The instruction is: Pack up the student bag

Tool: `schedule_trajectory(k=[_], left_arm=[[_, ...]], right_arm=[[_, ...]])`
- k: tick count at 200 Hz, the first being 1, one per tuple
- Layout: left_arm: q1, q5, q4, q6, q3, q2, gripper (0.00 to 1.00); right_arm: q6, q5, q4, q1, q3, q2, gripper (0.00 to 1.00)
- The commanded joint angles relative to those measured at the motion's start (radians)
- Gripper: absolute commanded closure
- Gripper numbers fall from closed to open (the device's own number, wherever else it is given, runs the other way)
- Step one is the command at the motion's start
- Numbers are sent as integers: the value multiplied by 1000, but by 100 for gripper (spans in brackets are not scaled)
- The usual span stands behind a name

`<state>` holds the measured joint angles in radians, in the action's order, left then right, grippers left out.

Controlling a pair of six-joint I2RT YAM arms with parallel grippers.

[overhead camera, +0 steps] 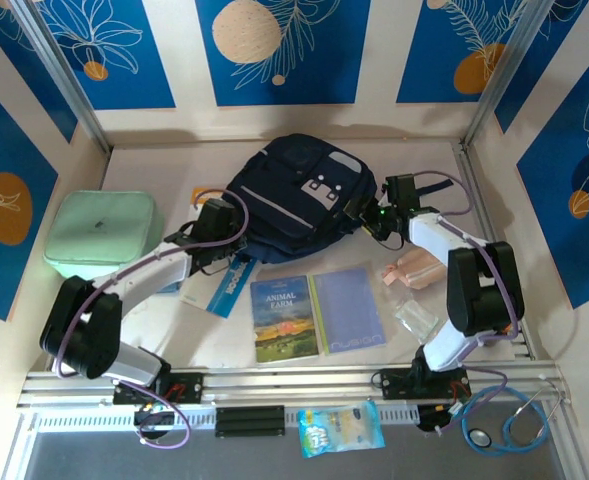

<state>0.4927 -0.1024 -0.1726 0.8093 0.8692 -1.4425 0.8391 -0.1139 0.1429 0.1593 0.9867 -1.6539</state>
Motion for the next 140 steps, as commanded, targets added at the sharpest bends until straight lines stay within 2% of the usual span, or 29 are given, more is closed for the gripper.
schedule_trajectory(k=[1,21,45,65,92,107,140], left_arm=[[-16,7,15,-22,-13,40,100],[-19,9,16,-23,-21,46,100],[-21,13,18,-23,-24,48,100],[-23,17,20,-24,-20,42,100],[-36,32,26,-31,4,21,100],[-59,52,31,-43,29,-2,100],[-109,107,57,-89,119,-102,100]], right_arm=[[28,-43,-6,-1,30,-45,40],[29,-28,9,2,72,-97,49],[30,71,9,22,90,-131,49],[32,84,-2,24,112,-166,51],[29,32,-46,23,116,-191,72],[38,30,-89,23,77,-155,88],[60,14,-129,18,-21,-21,97]])
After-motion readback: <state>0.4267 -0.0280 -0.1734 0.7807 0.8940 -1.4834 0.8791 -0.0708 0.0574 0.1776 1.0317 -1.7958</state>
